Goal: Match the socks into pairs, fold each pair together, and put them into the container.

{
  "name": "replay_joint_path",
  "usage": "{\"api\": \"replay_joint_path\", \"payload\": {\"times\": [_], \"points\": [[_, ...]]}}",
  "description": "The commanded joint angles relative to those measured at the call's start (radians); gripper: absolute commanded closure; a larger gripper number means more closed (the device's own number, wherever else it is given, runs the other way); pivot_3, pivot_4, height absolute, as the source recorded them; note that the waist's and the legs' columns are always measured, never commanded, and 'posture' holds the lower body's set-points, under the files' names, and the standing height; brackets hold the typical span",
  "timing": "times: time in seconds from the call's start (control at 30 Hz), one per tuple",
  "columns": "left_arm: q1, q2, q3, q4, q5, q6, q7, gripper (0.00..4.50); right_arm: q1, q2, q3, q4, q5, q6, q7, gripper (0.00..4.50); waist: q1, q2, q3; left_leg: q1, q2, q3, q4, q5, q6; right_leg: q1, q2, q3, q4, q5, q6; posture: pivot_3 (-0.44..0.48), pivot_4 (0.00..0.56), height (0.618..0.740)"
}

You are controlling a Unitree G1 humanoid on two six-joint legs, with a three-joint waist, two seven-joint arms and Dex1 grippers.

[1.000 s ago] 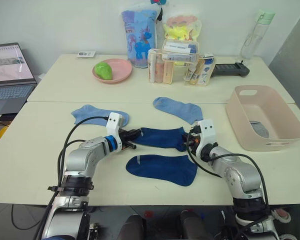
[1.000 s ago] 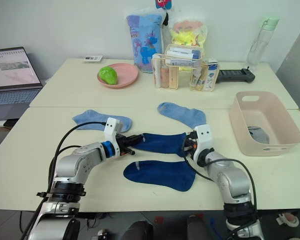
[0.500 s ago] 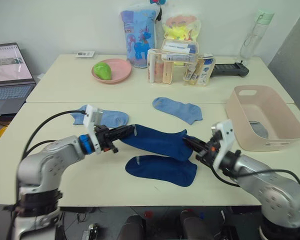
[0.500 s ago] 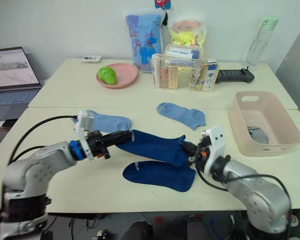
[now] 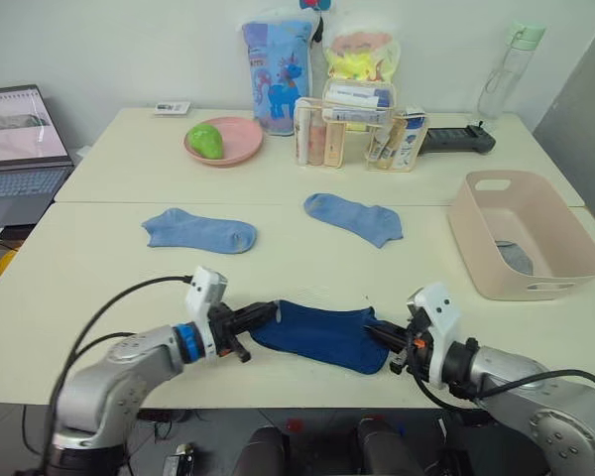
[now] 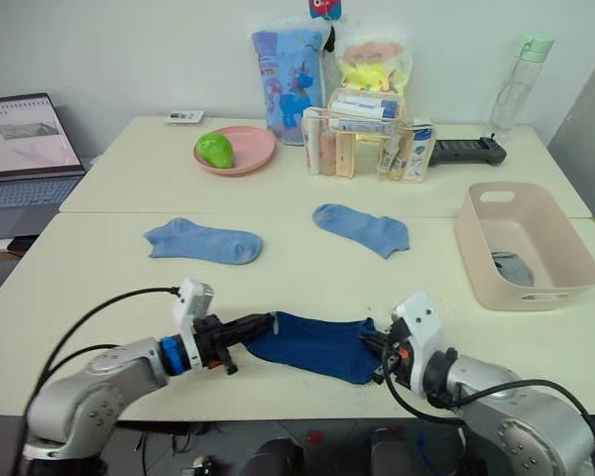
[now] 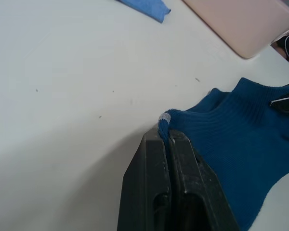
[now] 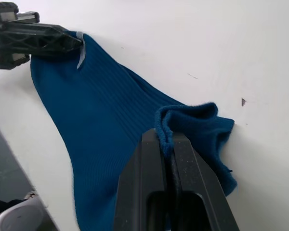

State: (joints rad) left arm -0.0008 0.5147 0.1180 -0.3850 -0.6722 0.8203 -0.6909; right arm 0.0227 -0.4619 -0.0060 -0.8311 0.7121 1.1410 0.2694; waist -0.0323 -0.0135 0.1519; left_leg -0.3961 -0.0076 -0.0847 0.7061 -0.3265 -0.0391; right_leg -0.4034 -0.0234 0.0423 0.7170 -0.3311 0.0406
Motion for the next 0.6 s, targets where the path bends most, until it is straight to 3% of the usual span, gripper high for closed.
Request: {"api": "replay_joint_path", "payload": {"times": [0.03,0.2,0.43,0.6], "points": [[0.021,0.022,0.000,0.000,0.029,-0.051,-0.016,4.50,-0.009,-0.008,0.012,0.011,-0.038,-0.051,-0.003,4.47,0.000,0.000,0.000,0.000,0.000,0.000,0.000,0.000,0.000,0.000,0.000,0.000,0.000,0.000,0.000,0.000,0.150,0.703],[0.022,0.010,-0.013,0.054,0.075,-0.111,-0.004,4.50,0.014,-0.025,0.055,0.041,-0.121,-0.117,-0.008,4.47,0.001,0.000,0.000,0.000,0.000,0.000,0.000,0.000,0.000,0.000,0.000,0.000,0.000,0.000,0.000,0.000,0.150,0.703],[0.024,0.001,0.028,-0.001,-0.005,-0.081,-0.002,4.50,0.023,-0.007,0.007,-0.013,-0.055,-0.102,0.006,4.47,0.001,0.000,0.000,0.000,0.000,0.000,0.000,0.000,0.000,0.000,0.000,0.000,0.000,0.000,0.000,0.000,0.150,0.703],[0.009,-0.010,0.012,0.031,0.015,-0.092,0.030,4.50,0.013,-0.002,0.025,0.022,-0.080,-0.098,-0.018,4.47,0.001,0.000,0.000,0.000,0.000,0.000,0.000,0.000,0.000,0.000,0.000,0.000,0.000,0.000,0.000,0.000,0.150,0.703]]}}
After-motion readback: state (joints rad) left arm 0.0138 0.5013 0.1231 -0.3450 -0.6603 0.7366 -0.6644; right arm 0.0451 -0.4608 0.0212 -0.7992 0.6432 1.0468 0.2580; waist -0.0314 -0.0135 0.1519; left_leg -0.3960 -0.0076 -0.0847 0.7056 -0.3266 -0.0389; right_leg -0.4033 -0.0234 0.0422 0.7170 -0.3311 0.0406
